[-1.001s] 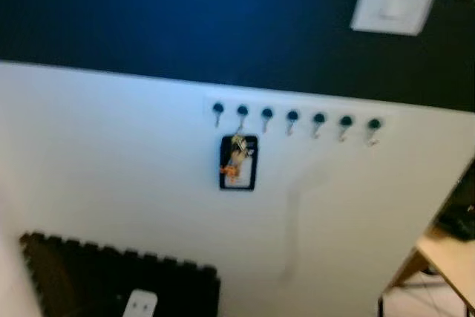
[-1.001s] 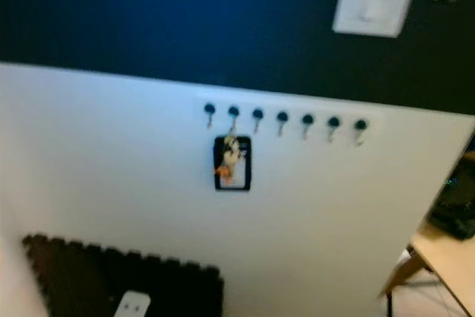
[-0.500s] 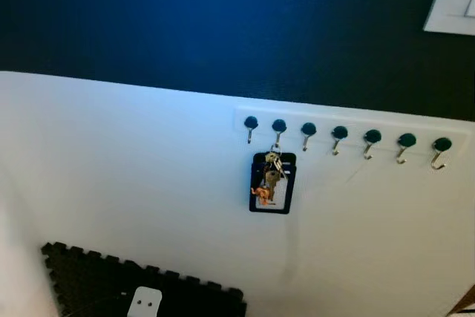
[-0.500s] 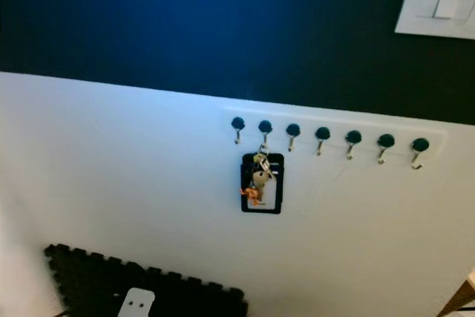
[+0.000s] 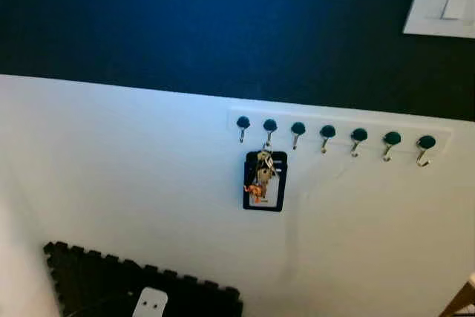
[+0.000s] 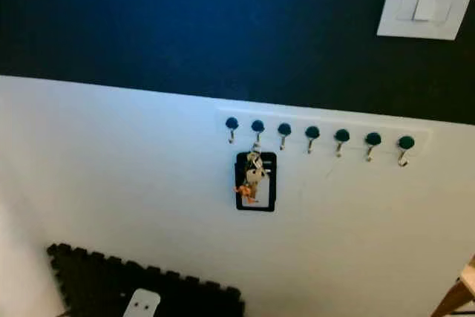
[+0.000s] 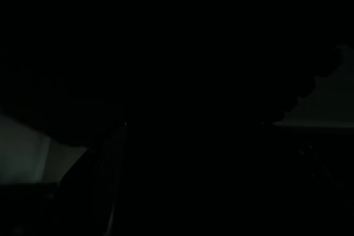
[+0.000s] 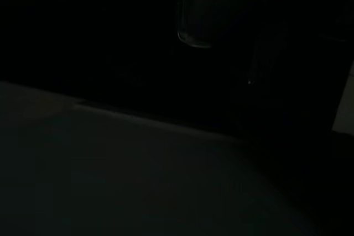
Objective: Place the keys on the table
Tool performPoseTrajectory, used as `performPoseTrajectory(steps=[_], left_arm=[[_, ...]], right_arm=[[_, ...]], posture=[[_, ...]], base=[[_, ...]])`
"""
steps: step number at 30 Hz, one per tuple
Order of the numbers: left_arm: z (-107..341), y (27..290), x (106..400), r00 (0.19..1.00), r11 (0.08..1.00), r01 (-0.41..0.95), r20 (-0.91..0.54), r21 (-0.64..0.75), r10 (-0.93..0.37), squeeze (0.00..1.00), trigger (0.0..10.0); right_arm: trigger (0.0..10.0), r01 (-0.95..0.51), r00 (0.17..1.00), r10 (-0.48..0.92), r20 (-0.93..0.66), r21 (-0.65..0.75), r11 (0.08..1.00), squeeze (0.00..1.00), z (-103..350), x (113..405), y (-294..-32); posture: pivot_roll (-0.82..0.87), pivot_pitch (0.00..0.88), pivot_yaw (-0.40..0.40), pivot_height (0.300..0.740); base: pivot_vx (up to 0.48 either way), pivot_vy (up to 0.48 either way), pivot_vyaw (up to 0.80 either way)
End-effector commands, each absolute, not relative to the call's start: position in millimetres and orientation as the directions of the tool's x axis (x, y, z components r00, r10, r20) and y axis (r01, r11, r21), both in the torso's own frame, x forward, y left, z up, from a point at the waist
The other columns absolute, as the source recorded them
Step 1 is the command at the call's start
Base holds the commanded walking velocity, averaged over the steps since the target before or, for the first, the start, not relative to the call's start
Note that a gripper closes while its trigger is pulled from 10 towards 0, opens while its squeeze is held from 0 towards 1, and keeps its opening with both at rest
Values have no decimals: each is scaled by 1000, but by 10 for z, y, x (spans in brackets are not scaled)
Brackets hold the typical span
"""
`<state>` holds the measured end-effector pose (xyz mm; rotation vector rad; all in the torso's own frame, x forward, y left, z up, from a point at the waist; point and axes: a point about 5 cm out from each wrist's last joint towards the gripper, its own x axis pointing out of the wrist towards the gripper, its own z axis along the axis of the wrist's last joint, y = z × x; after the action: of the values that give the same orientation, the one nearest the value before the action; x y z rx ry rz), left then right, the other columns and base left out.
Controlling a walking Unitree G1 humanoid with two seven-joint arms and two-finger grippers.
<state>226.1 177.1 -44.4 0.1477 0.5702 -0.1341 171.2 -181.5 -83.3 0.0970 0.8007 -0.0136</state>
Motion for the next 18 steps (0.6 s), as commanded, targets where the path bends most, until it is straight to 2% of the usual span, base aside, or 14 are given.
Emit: performPoseTrajectory(steps=[1, 8, 12, 13, 15, 16, 17, 18], left_arm=[[-464, 1774, 2232, 833, 982, 152, -550, 114, -66, 0, 10000], [-469, 1825, 2206, 842, 980, 127, -539, 152, -26, 0, 10000], [-428, 1847, 2212, 865, 978, 134, -501, 161, -36, 0, 10000], [-399, 1849, 2216, 874, 983, 139, -481, 116, -67, 0, 10000], [-372, 1847, 2219, 881, 985, 150, -463, 83, -95, 24, 10000], [-348, 1844, 2219, 887, 984, 162, -447, 67, -116, 149, 10000], [-268, 1832, 2217, 903, 975, 214, -394, 61, -173, 192, 10000], [-268, 1832, 2217, 903, 975, 214, -394, 61, -173, 192, 10000]], right_arm=[[10000, 50, 714, 16, -700, 74, 996, 0, -807, 1743, -1854], [10000, -7, 766, 52, -641, 72, 997, 0, -717, 1882, -1822], [10000, -122, 835, 118, -538, 30, 992, 0, -564, 2070, -1741], [10000, -168, 863, 153, -481, 11, 986, 0, -484, 2150, -1696], [10000, -204, 887, 180, -426, -9, 979, 0, -408, 2211, -1657], [10000, -229, 905, 201, -376, -30, 973, 0, -341, 2253, -1631], [10000, -287, 935, 259, -241, -93, 953, 0, -150, 2345, -1572], [10000, -287, 935, 259, -241, -93, 953, 0, -150, 2345, -1572]], posture=[[60, 6, -4, 740], [54, 15, -9, 740], [50, 20, -9, 740], [50, 23, -7, 740], [50, 23, -7, 740], [49, 24, -1, 740], [48, 25, 3, 740], [48, 25, 3, 740]], base=[[0, 0, 0], [0, 0, 0], [0, 0, 0], [0, 0, 0], [0, 0, 0], [0, 0, 0], [0, 0, 0], [0, 0, 0]])
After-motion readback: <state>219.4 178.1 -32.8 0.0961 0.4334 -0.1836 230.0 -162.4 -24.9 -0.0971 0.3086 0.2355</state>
